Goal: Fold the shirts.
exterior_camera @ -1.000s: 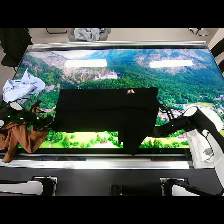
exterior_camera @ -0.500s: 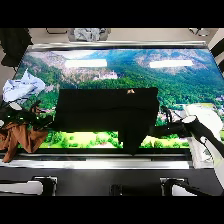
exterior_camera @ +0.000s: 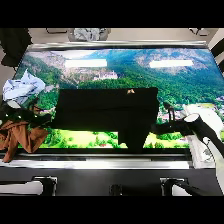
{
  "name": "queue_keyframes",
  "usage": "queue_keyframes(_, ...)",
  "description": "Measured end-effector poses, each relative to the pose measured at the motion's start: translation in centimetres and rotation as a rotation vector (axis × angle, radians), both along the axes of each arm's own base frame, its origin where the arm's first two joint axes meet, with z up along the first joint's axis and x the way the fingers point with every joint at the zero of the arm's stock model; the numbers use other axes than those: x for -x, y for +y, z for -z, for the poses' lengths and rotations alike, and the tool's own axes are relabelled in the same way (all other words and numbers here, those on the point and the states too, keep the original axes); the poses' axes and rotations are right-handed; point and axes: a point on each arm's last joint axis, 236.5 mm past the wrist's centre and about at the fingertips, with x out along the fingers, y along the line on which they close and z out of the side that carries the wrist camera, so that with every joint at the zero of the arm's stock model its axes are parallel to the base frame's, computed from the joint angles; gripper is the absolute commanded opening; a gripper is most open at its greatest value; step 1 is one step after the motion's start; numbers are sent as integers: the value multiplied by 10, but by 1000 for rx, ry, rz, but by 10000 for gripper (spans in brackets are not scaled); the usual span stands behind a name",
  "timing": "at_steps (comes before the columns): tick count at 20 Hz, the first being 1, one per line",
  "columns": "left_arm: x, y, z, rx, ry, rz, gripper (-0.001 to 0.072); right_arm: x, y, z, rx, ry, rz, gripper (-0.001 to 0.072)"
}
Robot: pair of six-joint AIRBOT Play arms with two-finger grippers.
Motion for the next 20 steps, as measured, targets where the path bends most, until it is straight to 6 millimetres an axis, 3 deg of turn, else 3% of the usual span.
queue_keyframes(5, -46, 7, -59, -48, -185, -6, 26, -65, -20, -76, 90, -224, -12, 33)
queue_keyframes(8, -89, 9, -80, -69, -276, -29, 28, -115, -35, -98, 126, -312, 20, 34)
queue_keyframes(11, -133, 10, -80, -72, -313, -46, 29, -162, -46, -95, 134, -334, 50, 34)
queue_keyframes(15, -181, 12, -61, -50, -321, -88, 29, -214, -53, -70, 99, -339, 127, 36)
queue_keyframes(20, -204, 6, -24, 11, -279, -128, 31, -247, -42, -31, 71, -336, 193, 37)
